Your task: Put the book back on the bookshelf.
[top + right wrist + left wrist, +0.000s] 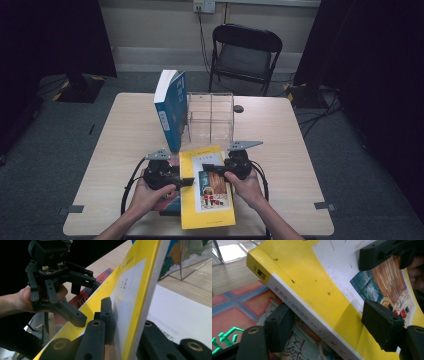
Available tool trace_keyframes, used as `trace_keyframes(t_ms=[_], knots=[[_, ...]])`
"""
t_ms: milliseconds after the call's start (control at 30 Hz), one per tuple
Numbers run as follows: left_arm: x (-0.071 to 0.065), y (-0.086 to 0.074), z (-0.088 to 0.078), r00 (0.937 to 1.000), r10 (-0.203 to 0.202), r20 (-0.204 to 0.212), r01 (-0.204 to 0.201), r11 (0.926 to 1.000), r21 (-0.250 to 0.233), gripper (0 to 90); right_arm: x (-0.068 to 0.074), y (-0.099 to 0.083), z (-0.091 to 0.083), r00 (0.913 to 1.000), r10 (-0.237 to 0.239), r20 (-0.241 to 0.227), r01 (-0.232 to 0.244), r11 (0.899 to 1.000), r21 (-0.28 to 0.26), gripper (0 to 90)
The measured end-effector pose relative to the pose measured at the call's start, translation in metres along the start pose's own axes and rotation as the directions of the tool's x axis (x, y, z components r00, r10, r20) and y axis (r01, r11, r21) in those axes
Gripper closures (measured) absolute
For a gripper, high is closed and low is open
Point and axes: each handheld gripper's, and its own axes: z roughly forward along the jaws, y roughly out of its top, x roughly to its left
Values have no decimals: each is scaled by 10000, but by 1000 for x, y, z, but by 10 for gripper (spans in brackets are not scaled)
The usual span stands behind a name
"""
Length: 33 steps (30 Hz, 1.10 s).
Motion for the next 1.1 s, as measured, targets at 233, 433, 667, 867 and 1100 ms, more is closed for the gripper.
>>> trace_keyframes(t_ms=[233, 433, 667, 867, 1100], knots=[[-1, 5, -2, 9996, -134, 244, 132, 9999, 92, 313, 5, 2, -5, 9999, -130, -17, 130, 9998, -179, 829], [-5, 8, -2, 9996, -248, 113, 253, 9982, -538, 362, 10, 9, -11, 9991, -211, 359, 218, 9995, -210, 847], [-5, 10, -6, 9982, -485, 353, 514, 9947, -888, 440, 13, 12, -16, 9975, -487, 507, 497, 9986, -192, 846], [-6, 11, -5, 9976, -444, 530, 488, 9952, -853, 446, 16, 15, -16, 9957, -608, 696, 606, 9982, 49, 844], [-12, 23, -10, 9957, -5, 928, 125, 9917, -1281, 518, 20, 20, -22, 9953, -653, 718, 677, 9972, -318, 848]])
